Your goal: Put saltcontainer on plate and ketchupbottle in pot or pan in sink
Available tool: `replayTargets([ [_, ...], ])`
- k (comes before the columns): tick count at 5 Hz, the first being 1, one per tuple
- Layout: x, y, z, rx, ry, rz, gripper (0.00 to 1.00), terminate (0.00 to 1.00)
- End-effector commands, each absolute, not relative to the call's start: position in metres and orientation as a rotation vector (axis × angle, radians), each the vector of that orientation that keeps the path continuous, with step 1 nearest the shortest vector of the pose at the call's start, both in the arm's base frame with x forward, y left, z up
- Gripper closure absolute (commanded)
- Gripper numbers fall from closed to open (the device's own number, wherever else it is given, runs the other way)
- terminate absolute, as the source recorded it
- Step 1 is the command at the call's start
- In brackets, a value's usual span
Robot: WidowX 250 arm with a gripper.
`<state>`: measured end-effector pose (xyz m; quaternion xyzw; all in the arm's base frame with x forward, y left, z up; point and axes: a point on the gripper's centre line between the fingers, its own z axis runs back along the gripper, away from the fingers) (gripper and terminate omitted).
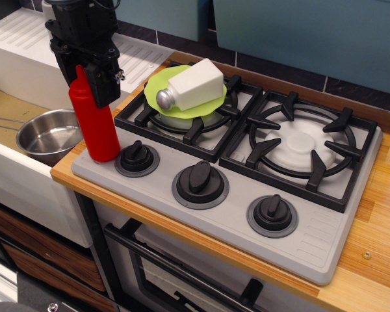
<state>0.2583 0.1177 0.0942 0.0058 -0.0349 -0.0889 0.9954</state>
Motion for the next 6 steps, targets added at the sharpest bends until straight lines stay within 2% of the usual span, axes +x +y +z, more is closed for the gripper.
replayTargets([
  [1, 0.273, 0.138, 0.119, 0.066, -0.173, -0.265, 1.0, 0.0],
  [3, 0.285, 0.176, 0.132, 0.111, -0.204, -0.356, 1.0, 0.0],
  [5, 0.295, 0.202, 0.128, 0.117, -0.237, -0.408, 1.0, 0.0],
  [6, 0.3, 0.209, 0.128, 0.109, -0.215, -0.402, 1.0, 0.0],
])
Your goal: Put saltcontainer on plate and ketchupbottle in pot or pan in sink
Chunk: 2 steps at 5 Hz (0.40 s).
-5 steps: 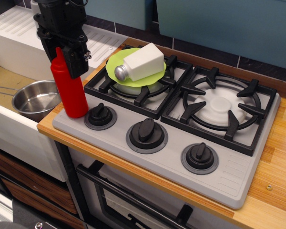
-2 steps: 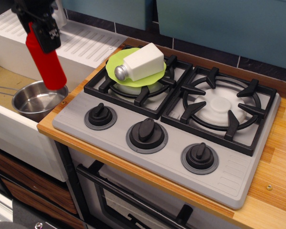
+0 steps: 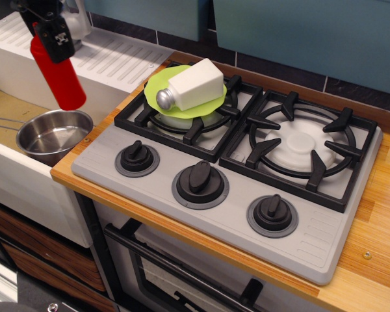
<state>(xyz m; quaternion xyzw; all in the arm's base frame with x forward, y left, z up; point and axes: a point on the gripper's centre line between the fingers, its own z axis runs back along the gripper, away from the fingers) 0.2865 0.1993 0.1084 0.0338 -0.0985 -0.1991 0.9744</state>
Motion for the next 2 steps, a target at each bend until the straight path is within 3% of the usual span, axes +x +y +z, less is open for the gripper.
replayTargets([
  [1, 0.3048, 0.2122, 0.1223, 0.098, -0.213, -0.398, 1.0, 0.0],
  [2, 0.3075, 0.2146, 0.1212, 0.097, -0.204, -0.391, 1.0, 0.0],
])
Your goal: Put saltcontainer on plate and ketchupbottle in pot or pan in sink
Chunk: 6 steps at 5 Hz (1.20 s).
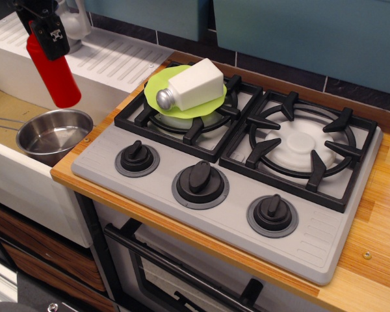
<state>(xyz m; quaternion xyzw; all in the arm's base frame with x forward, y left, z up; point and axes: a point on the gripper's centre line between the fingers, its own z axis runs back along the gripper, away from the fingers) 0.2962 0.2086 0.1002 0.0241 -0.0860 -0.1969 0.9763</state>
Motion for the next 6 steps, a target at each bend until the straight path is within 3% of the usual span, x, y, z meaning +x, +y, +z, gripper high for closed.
replayTargets([
  [1, 0.306, 0.211, 0.122, 0.09, -0.184, -0.367, 1.0, 0.0],
  [3, 0.303, 0.201, 0.118, 0.086, -0.163, -0.335, 1.0, 0.0],
  [4, 0.302, 0.198, 0.117, 0.081, -0.153, -0.336, 0.0, 0.0],
  [6, 0.3, 0.188, 0.117, 0.088, -0.144, -0.31, 0.0, 0.0],
])
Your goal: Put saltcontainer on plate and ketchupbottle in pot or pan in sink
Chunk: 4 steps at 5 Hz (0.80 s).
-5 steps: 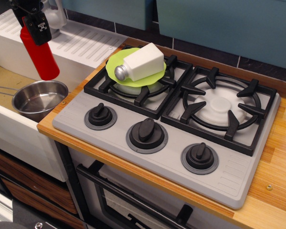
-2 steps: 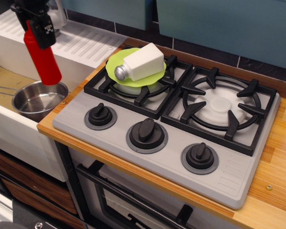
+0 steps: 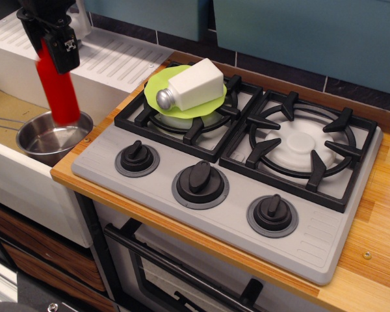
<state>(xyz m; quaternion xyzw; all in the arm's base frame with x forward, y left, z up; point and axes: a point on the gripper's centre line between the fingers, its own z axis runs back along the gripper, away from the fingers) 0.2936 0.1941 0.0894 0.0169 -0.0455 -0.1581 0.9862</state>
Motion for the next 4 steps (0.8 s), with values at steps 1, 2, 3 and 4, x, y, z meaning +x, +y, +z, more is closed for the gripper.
replayTargets([
  [1, 0.3, 0.182, 0.118, 0.092, -0.143, -0.298, 0.0, 0.0],
  [2, 0.3, 0.179, 0.118, 0.091, -0.149, -0.297, 0.0, 0.0],
  [3, 0.299, 0.174, 0.119, 0.092, -0.152, -0.29, 0.0, 0.0],
  [4, 0.3, 0.171, 0.119, 0.093, -0.153, -0.283, 0.0, 0.0],
])
